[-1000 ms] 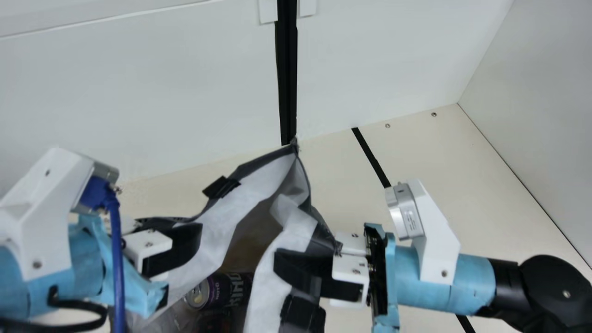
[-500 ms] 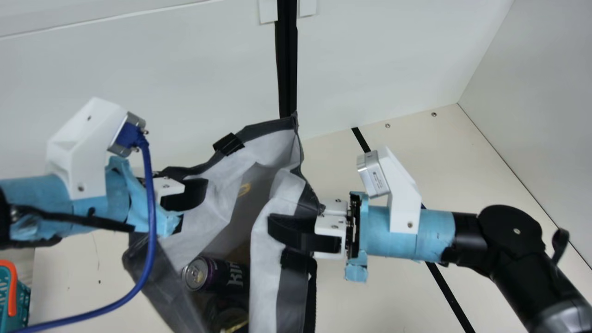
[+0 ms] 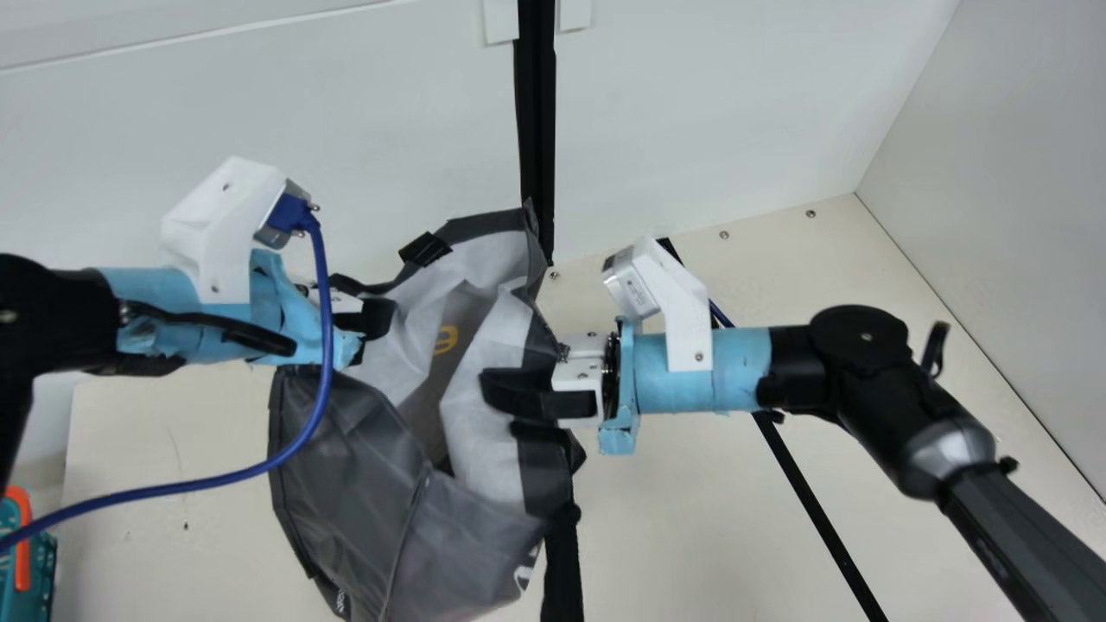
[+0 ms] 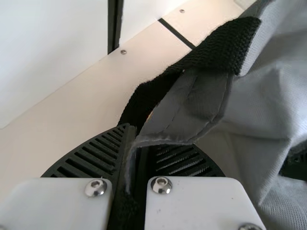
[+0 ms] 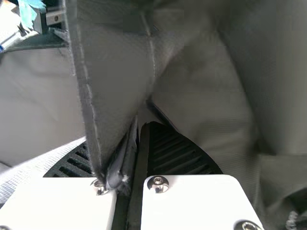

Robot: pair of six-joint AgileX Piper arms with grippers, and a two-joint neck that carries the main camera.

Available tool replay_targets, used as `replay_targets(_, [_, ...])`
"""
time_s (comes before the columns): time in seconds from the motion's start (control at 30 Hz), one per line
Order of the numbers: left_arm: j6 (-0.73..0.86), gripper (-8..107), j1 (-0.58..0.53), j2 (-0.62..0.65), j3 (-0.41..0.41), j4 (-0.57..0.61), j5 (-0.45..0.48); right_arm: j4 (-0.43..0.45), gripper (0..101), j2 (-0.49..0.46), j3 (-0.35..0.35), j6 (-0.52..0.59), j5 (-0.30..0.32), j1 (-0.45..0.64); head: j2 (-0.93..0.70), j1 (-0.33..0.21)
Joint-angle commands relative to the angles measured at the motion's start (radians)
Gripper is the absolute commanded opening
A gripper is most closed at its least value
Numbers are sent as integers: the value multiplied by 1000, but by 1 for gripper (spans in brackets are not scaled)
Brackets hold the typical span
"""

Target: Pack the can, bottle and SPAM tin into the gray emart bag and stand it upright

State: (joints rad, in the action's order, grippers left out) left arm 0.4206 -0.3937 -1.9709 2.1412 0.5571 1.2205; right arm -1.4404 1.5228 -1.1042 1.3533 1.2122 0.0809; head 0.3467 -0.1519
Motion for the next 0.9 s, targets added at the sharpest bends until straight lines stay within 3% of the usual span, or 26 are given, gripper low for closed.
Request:
replay_targets(0.0, [0,-8,2,-37,27,-3,-1,11,0,55,-31,8,-32,-28,2,-23])
replay_targets(0.43, [-55,-8,27,-198,200,-30,-1,31,0,258,-194,25,-203,-181,2,-23])
replay_targets(0.87, [-100,-8,23,-239,228,-69,-1,87,0,329,-258,1,-278,-238,2,-23])
